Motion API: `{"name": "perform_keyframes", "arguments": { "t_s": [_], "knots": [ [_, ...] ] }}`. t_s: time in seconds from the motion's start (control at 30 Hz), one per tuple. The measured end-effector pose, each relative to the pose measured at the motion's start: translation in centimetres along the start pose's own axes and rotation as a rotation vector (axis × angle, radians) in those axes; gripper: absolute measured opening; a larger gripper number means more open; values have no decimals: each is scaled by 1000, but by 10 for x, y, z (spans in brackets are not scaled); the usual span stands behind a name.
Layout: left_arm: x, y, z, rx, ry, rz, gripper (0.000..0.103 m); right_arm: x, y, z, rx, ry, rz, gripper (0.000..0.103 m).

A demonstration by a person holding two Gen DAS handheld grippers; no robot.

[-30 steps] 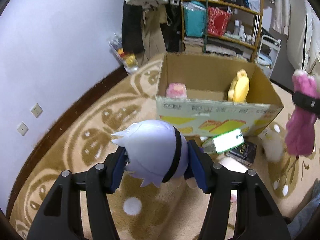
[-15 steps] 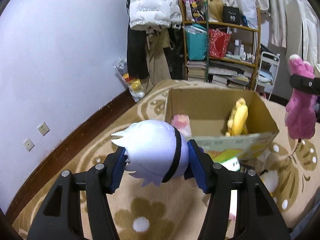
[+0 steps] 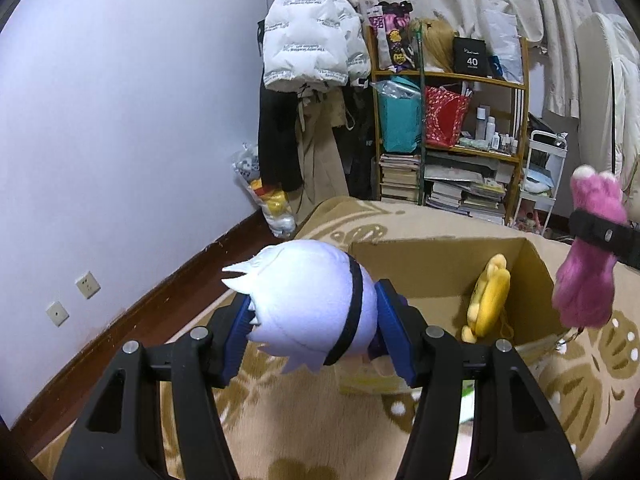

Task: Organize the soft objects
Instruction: 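Carry both plushes over the box and release them inside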

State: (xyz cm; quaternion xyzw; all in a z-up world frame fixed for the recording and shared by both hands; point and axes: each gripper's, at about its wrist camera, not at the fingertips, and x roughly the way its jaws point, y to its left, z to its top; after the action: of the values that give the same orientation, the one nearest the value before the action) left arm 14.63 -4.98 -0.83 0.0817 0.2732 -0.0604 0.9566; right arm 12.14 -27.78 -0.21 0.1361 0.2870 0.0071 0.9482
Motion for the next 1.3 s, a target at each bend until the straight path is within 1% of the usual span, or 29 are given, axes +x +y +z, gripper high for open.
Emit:
{"name": "perform_keyframes", "arguments": {
  "t_s": [0.17, 0.3, 0.43, 0.63, 0.7, 0.8, 0.9, 0.93, 1.0, 1.03, 1.13, 1.17, 1.27, 1.3],
  "knots": [
    [10, -8, 7, 11, -3, -21, 58, 17, -4, -3, -12, 23, -15, 49],
    [19, -16, 8, 45, -5, -15, 59, 31, -10, -5, 8, 46, -23, 49],
    [33, -19, 4, 17, 44, -71, 59, 43, -16, -8, 35, 73, -6, 49],
    [46, -29, -3, 29, 76, -102, 60, 56, -15, -14, 6, 98, -24, 52],
    [49, -32, -5, 33, 85, -106, 62, 59, -16, -15, 6, 101, -25, 52],
    [54, -38, -8, 46, 105, -109, 62, 58, -18, -16, 18, 102, -24, 52],
    [54, -41, -10, 62, 102, -103, 62, 57, -18, -15, 25, 99, -19, 52],
    [54, -42, -10, 67, 100, -97, 62, 57, -17, -15, 25, 98, -19, 53],
    [53, -42, -10, 67, 98, -86, 64, 56, -18, -15, 28, 94, -20, 59],
    [52, -40, -9, 59, 96, -80, 66, 55, -18, -15, 32, 92, -18, 64],
    [50, -35, -10, 29, 103, -74, 72, 52, -16, -15, 37, 83, -10, 71],
    [49, -33, -9, 29, 107, -66, 75, 51, -15, -14, 33, 81, -12, 76],
    [44, -31, -9, 34, 102, -45, 84, 44, -15, -13, 38, 67, -21, 81],
    [42, -30, -9, 33, 102, -39, 89, 42, -15, -12, 42, 64, -21, 83]
  ]
}}
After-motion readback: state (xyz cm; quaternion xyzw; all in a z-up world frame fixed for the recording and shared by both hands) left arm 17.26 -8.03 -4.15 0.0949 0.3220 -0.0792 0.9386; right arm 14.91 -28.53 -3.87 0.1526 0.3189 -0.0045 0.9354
